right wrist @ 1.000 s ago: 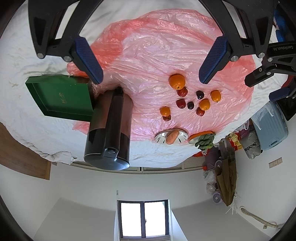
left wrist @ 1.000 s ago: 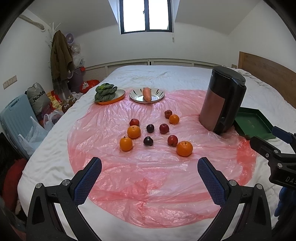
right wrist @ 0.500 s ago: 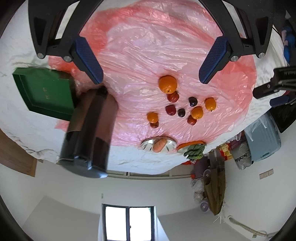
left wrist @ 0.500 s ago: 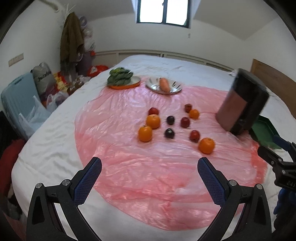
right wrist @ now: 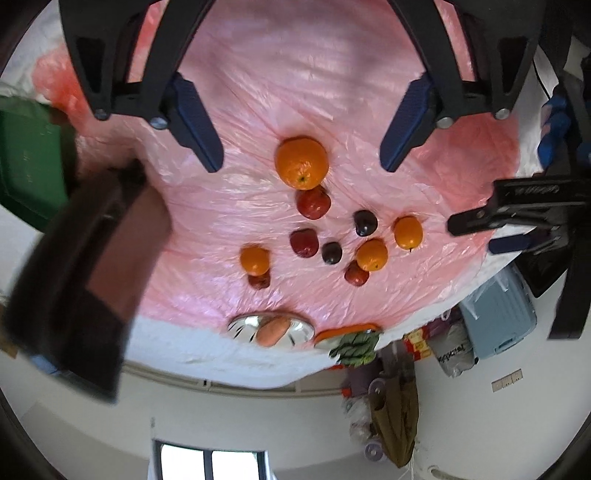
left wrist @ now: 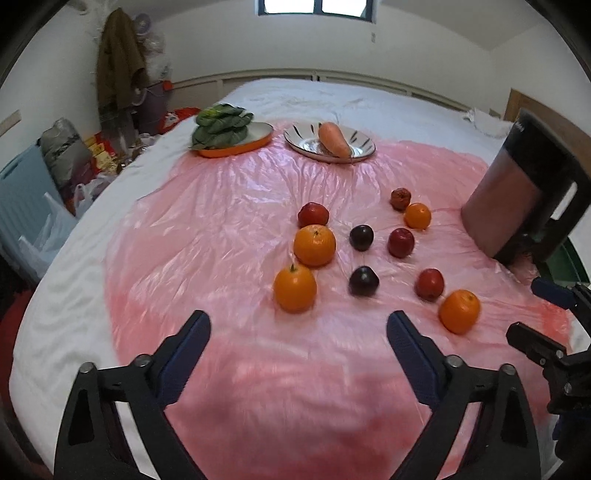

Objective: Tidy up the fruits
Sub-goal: 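Move the left tool toward an orange while the right tool approaches another orange, then close the left tool on an orange while the right tool grasps another orange, then carry the left tool's orange into the green tray while the right tool releases its orange there, then withdraw both open tools from the green tray back toward the fruits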

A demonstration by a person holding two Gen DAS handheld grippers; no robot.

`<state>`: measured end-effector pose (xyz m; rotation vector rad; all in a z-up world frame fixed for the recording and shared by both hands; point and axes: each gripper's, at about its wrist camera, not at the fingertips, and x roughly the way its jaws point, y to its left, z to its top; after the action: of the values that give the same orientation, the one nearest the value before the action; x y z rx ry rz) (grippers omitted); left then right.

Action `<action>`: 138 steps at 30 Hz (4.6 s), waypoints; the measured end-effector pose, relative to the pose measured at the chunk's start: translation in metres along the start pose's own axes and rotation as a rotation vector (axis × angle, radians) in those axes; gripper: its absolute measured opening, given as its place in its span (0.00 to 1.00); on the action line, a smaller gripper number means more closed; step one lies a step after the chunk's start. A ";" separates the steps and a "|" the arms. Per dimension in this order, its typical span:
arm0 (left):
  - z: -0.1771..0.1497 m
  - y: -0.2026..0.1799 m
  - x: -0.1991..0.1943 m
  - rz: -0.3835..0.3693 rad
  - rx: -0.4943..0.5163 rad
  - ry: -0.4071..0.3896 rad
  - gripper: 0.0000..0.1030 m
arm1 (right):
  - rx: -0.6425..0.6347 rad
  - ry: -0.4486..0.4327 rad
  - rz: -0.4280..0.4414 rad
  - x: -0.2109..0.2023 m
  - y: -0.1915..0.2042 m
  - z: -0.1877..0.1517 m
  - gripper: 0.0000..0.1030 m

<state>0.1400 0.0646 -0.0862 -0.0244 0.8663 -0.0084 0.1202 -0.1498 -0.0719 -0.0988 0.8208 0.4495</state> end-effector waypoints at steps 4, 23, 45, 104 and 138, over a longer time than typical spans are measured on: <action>0.008 0.001 0.025 -0.003 0.019 0.033 0.77 | -0.007 0.056 0.031 0.028 -0.002 0.006 1.00; 0.004 0.003 0.090 -0.009 0.042 0.137 0.33 | -0.029 0.157 0.087 0.079 -0.009 -0.006 0.50; -0.004 0.028 -0.001 -0.046 -0.038 -0.005 0.33 | 0.090 0.027 0.090 0.007 -0.030 -0.017 0.49; 0.033 -0.435 0.002 -0.381 0.514 -0.002 0.55 | 0.393 -0.032 -0.477 -0.140 -0.360 -0.101 0.81; -0.042 -0.145 -0.137 -0.133 0.220 -0.076 0.63 | 0.086 -0.155 -0.164 -0.209 -0.060 -0.088 0.81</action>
<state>0.0202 -0.0784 -0.0055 0.1227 0.7822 -0.2257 -0.0384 -0.2994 0.0144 -0.0506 0.6729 0.2638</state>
